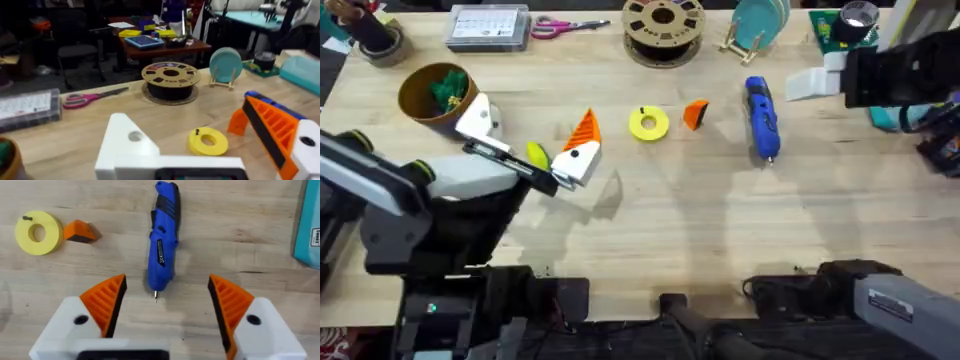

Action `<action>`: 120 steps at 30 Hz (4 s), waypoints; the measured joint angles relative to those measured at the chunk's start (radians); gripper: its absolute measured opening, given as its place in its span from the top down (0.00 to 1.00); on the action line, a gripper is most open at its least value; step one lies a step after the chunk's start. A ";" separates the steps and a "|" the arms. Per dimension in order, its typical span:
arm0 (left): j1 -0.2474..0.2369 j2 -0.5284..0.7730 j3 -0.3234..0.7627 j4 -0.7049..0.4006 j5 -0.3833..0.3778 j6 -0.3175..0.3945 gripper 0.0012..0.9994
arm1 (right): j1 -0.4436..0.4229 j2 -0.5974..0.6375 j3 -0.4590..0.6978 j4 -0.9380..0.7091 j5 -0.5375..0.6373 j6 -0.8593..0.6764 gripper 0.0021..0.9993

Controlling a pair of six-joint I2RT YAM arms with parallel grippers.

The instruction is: Pick up the gripper from the table and insert it into the empty holder that is missing its gripper. Then pick up a screw, insert it into the mounting hole, and use the screwdriver to tighten it. Finally, clean up the table by picking up the vegetable and placing it into the bucket.

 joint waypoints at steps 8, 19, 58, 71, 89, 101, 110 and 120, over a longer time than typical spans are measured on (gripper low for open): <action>-0.035 -0.096 -0.075 0.004 -0.001 -0.200 0.01 | 0.000 0.000 0.000 0.000 0.000 0.000 0.00; -0.073 -0.110 -0.094 -0.084 0.215 -0.208 0.01 | 0.000 0.000 0.000 0.000 0.000 0.000 0.00; -0.048 -0.138 -0.093 -0.204 0.589 0.111 0.01 | 0.000 0.000 0.000 0.000 0.000 0.000 0.00; -0.048 -0.138 -0.093 -0.210 0.634 0.111 0.01 | 0.000 0.000 0.000 0.000 0.000 0.000 0.00; -0.048 -0.138 -0.093 -0.211 0.637 0.111 0.01 | 0.000 0.000 0.000 0.000 0.000 0.000 0.00; -0.048 -0.138 -0.093 -0.211 0.637 0.111 0.01 | 0.004 0.000 0.026 -0.058 0.000 -0.004 0.00; -0.048 -0.138 -0.093 -0.211 0.637 0.111 0.01 | 0.127 0.088 0.250 -0.198 0.000 -0.078 0.00; -0.048 -0.138 -0.093 -0.211 0.637 0.111 0.01 | 0.263 0.347 0.508 -0.298 0.003 -0.138 0.00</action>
